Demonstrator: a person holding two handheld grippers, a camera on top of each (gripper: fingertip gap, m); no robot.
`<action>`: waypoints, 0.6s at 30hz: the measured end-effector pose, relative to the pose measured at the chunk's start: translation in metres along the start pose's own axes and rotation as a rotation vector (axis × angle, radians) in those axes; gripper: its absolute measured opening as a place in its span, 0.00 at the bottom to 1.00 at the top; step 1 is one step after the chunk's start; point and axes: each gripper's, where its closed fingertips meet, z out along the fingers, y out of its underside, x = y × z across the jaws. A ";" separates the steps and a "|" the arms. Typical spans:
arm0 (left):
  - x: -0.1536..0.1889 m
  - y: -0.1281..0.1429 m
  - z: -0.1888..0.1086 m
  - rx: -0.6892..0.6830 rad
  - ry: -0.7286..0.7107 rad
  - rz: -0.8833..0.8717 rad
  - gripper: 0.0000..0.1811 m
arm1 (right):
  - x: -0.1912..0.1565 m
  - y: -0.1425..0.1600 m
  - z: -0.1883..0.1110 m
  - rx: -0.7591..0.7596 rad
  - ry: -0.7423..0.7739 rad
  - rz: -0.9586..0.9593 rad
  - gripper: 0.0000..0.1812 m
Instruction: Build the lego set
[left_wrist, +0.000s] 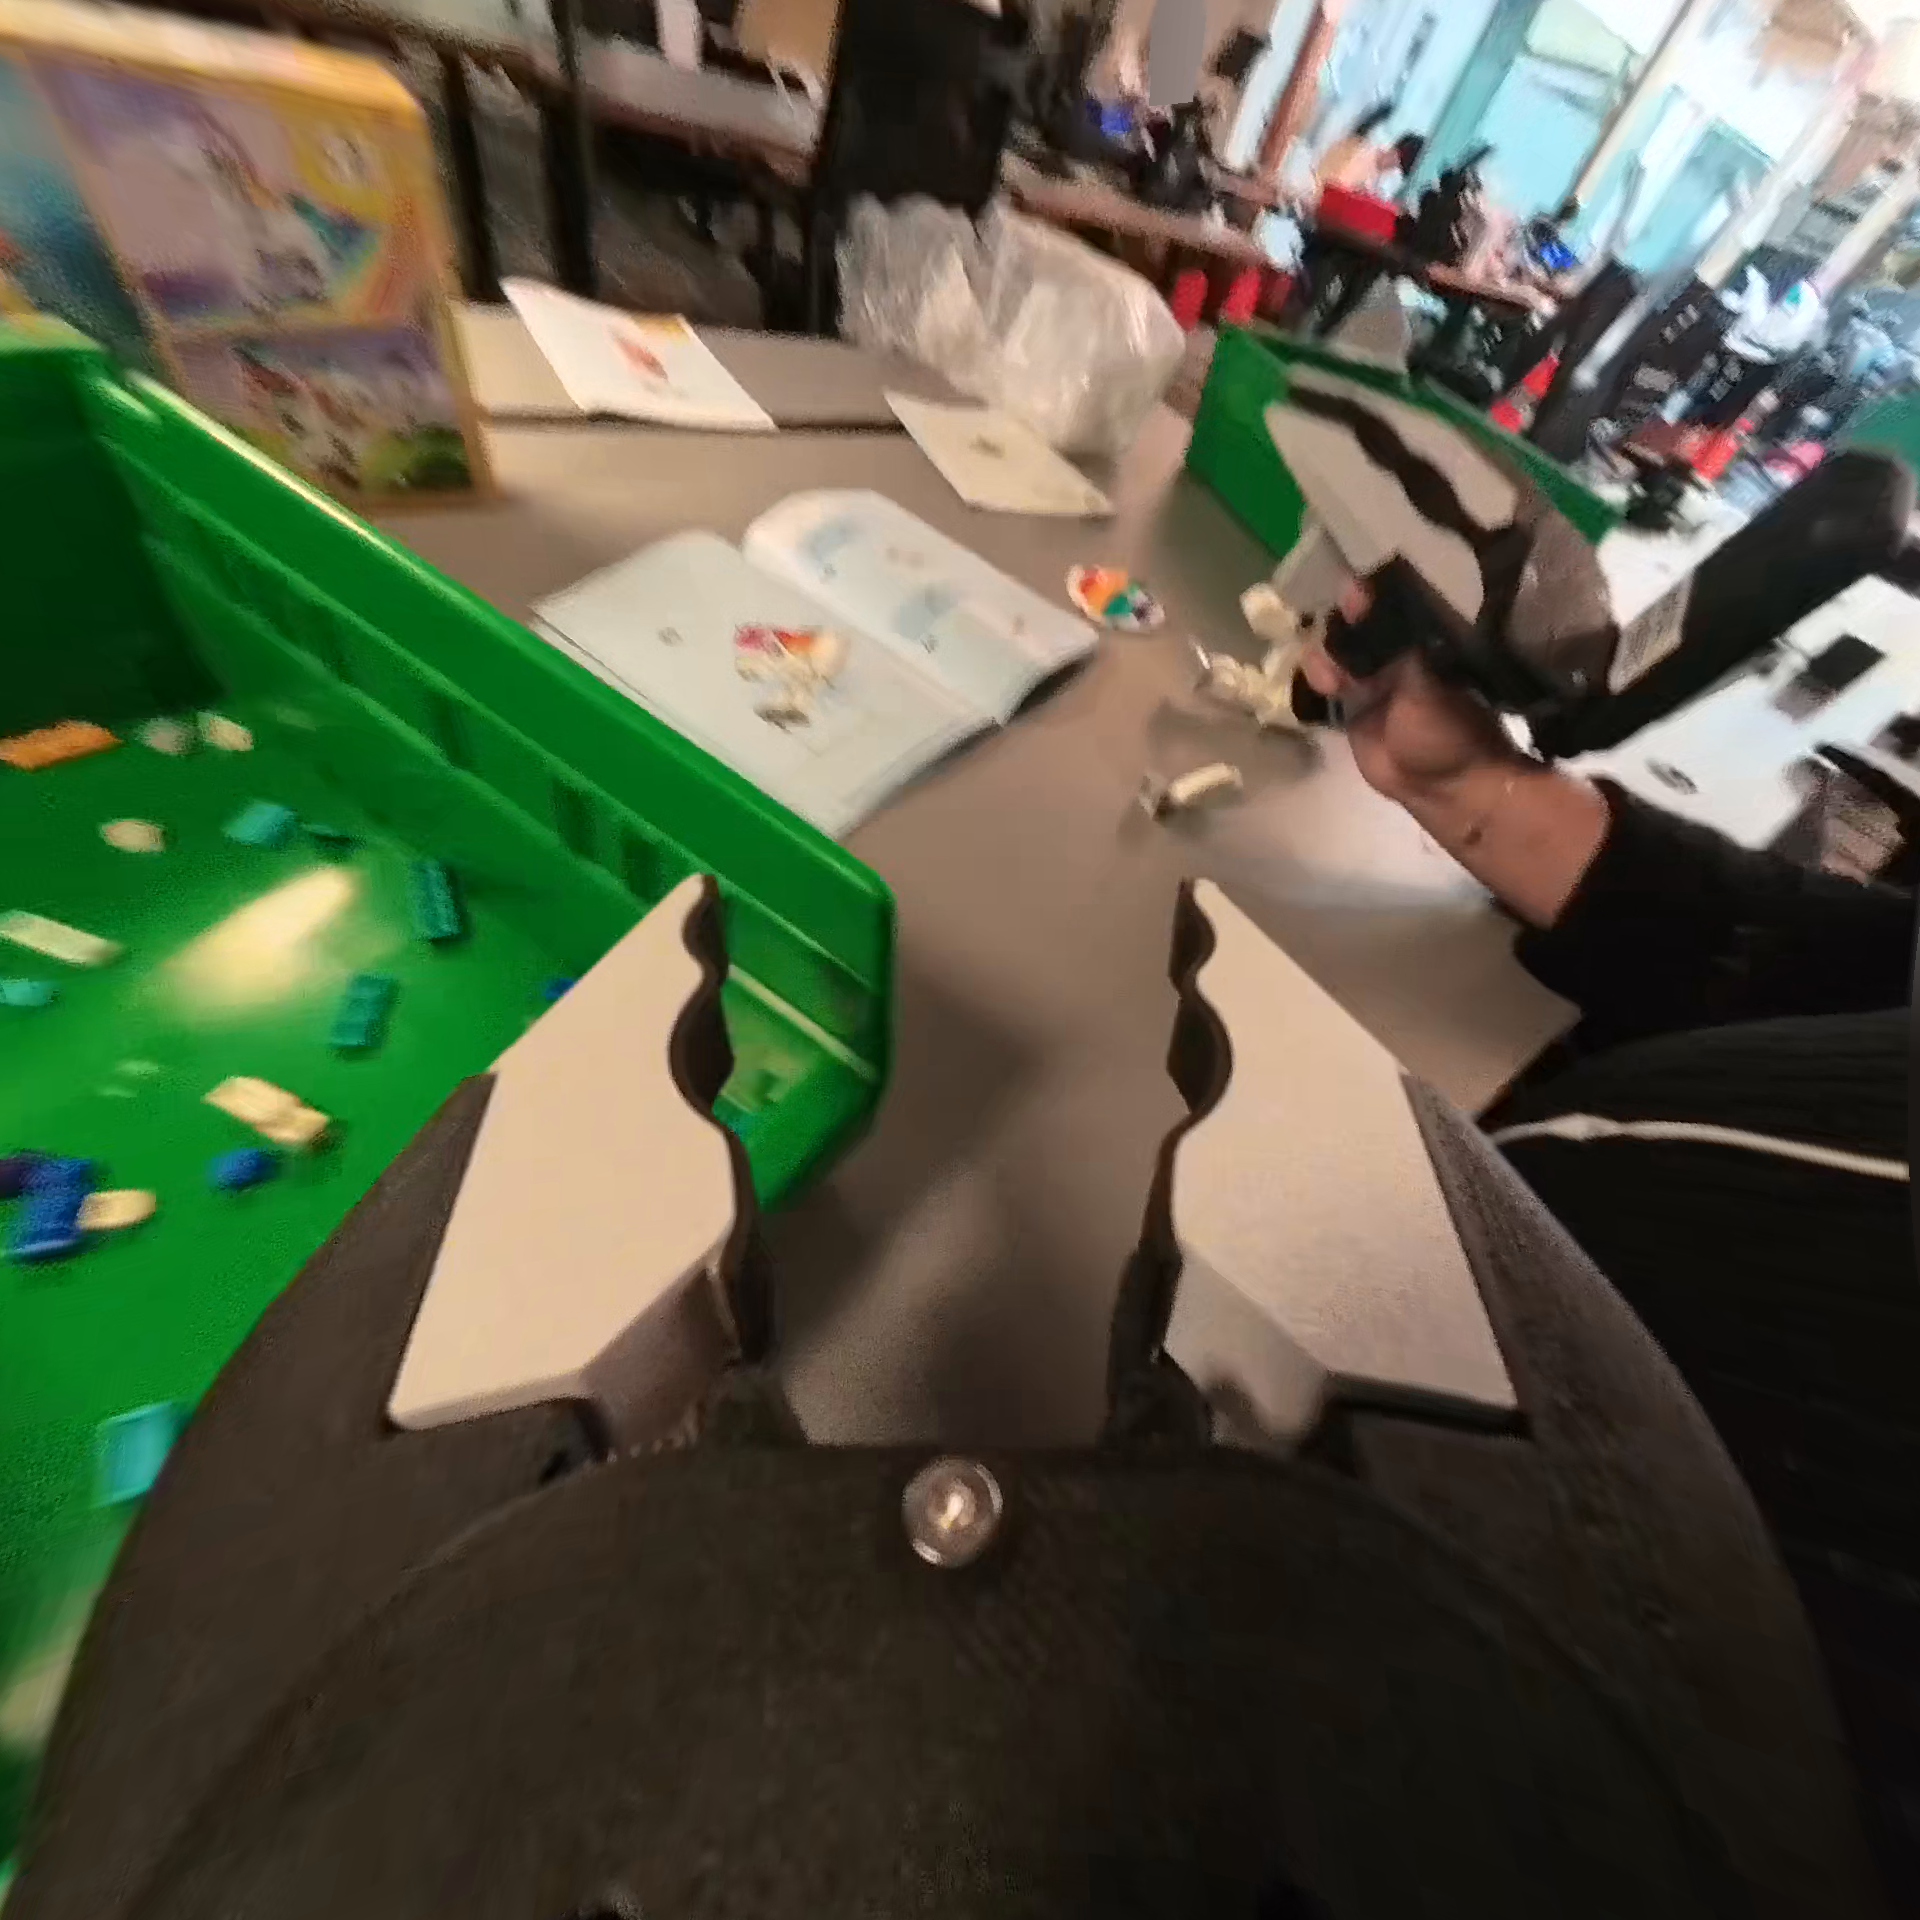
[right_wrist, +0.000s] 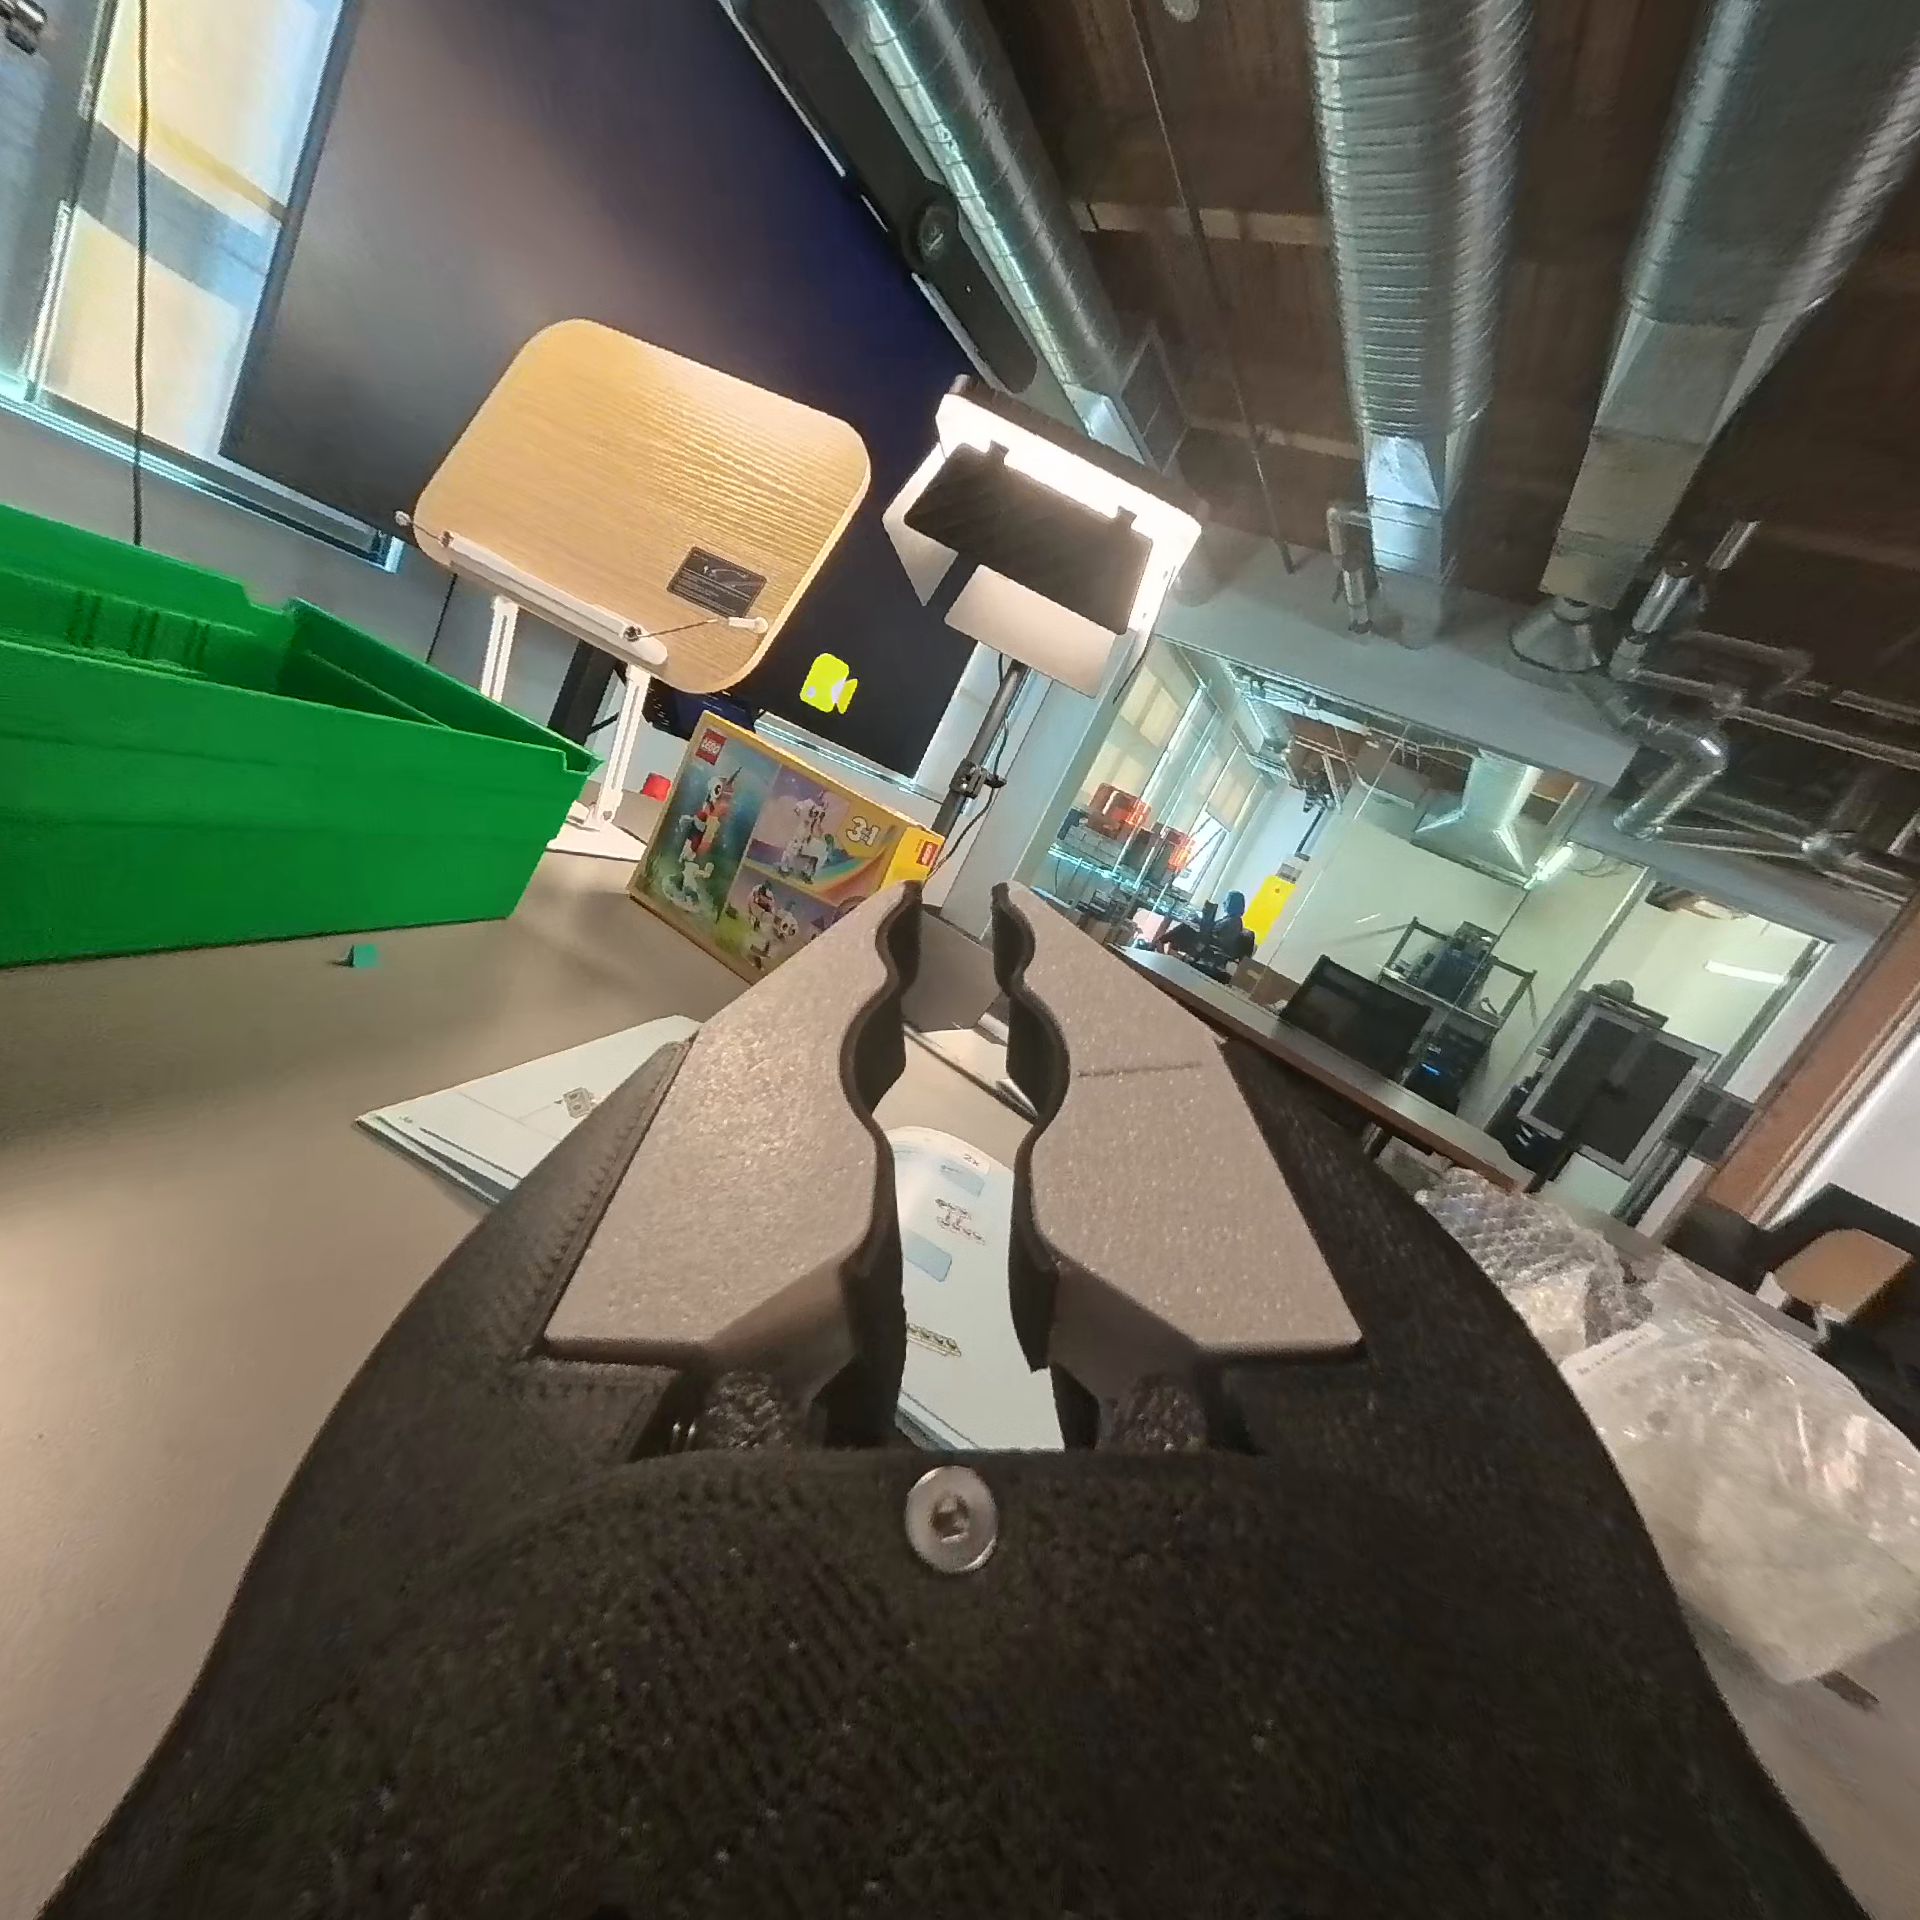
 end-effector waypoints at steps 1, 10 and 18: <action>-0.009 -0.014 -0.010 0.046 -0.039 0.012 0.46 | 0.001 0.000 0.000 0.001 0.001 0.003 0.06; -0.085 -0.066 -0.074 0.127 -0.468 0.173 0.41 | -0.006 0.000 0.000 0.001 -0.020 -0.026 0.06; -0.106 -0.069 -0.096 0.177 -0.575 0.181 0.40 | -0.011 0.007 0.002 -0.018 -0.036 -0.044 0.06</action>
